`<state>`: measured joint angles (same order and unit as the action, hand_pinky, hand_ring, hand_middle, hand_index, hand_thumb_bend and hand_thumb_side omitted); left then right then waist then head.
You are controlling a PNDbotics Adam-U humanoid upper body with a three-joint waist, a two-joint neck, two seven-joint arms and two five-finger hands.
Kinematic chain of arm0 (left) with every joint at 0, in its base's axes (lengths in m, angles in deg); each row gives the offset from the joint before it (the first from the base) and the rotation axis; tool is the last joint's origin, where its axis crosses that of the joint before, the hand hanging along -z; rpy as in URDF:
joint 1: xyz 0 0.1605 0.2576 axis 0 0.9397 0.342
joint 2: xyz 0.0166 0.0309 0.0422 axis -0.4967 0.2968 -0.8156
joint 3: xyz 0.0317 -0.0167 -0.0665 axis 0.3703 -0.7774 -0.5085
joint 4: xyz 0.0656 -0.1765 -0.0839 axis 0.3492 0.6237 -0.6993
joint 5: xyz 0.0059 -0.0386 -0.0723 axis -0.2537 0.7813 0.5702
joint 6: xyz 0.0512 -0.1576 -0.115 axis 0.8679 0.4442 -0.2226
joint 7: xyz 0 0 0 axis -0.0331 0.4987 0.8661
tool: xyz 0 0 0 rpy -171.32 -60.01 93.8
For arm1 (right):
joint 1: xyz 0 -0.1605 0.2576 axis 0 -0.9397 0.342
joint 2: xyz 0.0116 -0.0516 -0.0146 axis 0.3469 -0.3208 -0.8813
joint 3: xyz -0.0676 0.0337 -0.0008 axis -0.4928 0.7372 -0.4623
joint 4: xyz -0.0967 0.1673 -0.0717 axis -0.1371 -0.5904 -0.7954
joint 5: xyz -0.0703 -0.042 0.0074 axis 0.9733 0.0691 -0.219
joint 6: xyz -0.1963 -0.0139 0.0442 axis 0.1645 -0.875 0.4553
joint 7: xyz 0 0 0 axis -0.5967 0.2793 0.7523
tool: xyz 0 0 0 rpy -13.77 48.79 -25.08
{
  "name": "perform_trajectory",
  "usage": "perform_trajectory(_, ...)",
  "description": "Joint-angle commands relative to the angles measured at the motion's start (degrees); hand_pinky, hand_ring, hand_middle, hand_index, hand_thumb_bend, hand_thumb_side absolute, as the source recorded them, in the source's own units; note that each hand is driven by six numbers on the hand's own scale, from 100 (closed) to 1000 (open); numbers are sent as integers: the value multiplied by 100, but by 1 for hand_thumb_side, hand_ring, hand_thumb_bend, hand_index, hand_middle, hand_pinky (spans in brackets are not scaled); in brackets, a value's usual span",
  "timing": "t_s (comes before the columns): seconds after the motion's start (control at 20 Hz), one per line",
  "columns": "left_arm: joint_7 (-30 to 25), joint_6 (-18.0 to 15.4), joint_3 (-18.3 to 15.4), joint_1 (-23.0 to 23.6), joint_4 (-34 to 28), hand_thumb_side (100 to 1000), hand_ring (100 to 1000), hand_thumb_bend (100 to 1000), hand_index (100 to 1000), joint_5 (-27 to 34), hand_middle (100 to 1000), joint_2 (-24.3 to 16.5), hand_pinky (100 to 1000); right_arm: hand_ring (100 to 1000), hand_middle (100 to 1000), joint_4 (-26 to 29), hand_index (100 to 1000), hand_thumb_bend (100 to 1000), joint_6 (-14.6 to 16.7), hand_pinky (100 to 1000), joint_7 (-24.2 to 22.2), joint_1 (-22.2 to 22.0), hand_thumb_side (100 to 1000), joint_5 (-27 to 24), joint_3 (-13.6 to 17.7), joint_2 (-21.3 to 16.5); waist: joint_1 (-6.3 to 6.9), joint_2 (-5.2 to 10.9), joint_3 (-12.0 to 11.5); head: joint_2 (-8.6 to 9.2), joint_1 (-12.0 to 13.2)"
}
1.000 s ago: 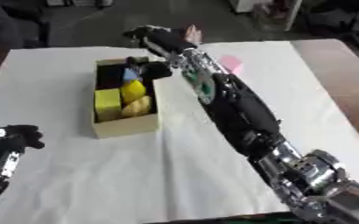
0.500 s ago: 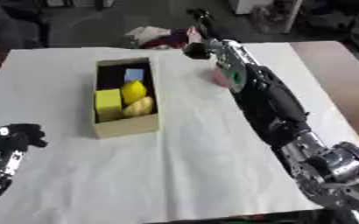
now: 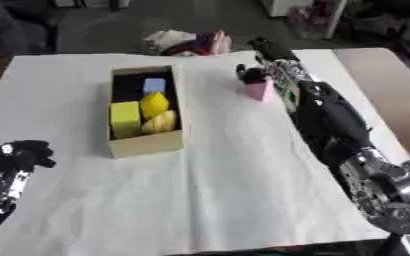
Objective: Pick up objects on the table and place them in the box.
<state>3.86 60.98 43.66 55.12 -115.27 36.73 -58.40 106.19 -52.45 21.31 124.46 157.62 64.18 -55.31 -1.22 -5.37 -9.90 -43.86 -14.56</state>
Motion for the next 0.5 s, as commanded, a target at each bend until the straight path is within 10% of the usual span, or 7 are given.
perform_trajectory(0.05, 23, -7, -50, -36, -91, 694, 620, 100, 743, -3, 616, -112, 785, 1000, 1000, -34, 1000, 148, -87, 1000, -43, 72, 585, 97, 83, -202, 11, 70, 6, -26, 25)
perform_trajectory(0.5, 29, -6, -54, -33, -104, 693, 619, 100, 743, -6, 616, -110, 785, 1000, 1000, -438, 1000, 130, -203, 999, -78, -32, 636, -61, 104, -203, 32, 54, 14, -26, 33)
